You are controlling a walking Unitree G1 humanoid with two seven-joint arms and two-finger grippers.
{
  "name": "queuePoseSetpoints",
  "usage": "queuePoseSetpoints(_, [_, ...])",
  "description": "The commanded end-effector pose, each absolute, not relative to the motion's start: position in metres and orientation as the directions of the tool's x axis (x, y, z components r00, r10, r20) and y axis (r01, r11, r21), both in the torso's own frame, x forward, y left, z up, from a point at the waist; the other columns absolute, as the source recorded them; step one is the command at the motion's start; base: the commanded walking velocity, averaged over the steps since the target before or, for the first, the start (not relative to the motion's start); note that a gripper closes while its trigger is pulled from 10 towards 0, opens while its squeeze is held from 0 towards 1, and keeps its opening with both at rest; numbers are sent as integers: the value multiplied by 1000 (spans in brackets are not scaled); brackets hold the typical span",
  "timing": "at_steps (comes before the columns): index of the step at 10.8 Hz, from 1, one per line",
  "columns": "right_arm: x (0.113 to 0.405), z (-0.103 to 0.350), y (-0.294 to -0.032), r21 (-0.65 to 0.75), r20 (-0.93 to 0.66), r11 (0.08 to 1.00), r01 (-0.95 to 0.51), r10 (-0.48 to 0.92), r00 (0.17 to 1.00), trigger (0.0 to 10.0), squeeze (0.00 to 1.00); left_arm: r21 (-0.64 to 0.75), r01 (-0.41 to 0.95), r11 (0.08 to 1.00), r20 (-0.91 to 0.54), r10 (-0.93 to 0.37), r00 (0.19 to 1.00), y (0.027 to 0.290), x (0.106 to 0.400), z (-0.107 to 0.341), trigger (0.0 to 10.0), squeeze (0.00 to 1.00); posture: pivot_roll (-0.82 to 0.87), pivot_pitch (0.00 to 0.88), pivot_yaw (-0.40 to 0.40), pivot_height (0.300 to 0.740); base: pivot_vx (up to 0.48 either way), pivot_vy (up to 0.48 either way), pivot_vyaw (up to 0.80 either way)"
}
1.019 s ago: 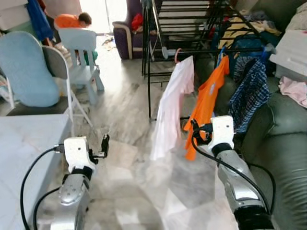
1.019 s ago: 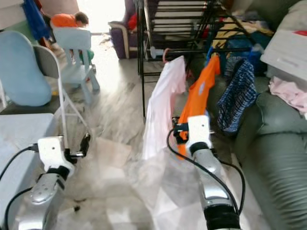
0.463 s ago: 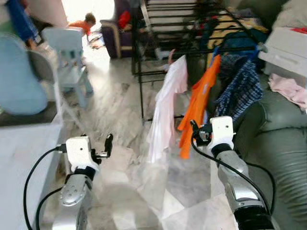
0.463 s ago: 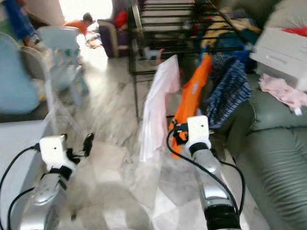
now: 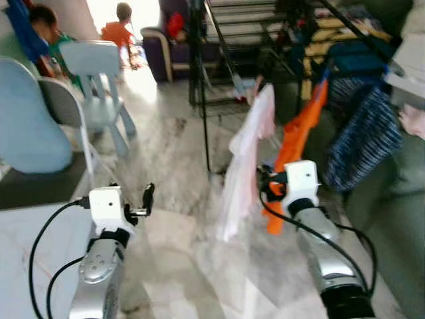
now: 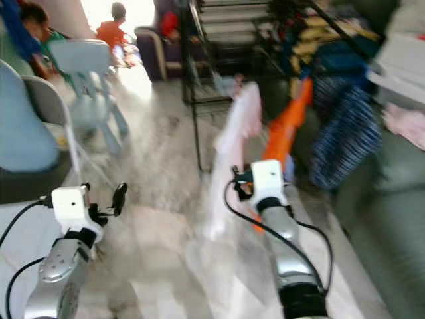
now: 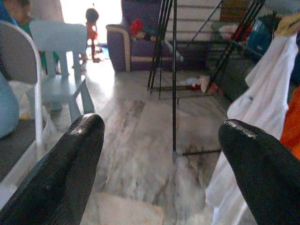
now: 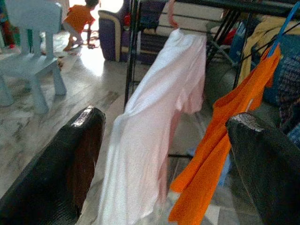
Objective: Hang hanger
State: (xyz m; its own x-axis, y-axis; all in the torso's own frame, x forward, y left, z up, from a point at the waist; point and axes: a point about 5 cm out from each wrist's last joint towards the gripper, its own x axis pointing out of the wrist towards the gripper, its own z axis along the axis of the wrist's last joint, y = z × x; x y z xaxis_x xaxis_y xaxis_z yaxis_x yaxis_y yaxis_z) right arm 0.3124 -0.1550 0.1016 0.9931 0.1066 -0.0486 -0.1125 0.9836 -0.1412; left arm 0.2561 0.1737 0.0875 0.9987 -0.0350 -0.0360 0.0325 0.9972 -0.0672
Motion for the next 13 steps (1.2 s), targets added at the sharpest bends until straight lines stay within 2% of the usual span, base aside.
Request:
queuePoseSetpoints(1, [312,104,-162,-147,-44,985,-91,86,995,10000,0,-59,54,997,-53,-57,997,168,255,85,10000,0,-86,0,16,740,461,0,0])
queuePoseSetpoints(11, [314,101,-161,-157,-63,984,-86,77,995,10000,0,-57,63,996,-98,-68,993,163,255,80,10000,0,-85,0,10,740,470,0,0])
queuePoseSetpoints(13, [313,97,-161,-167,-90,982,-88,74,993,10000,0,-68,51,996,-97,-57,994,164,254,80,10000,0,-83,0,7,740,0,0,0])
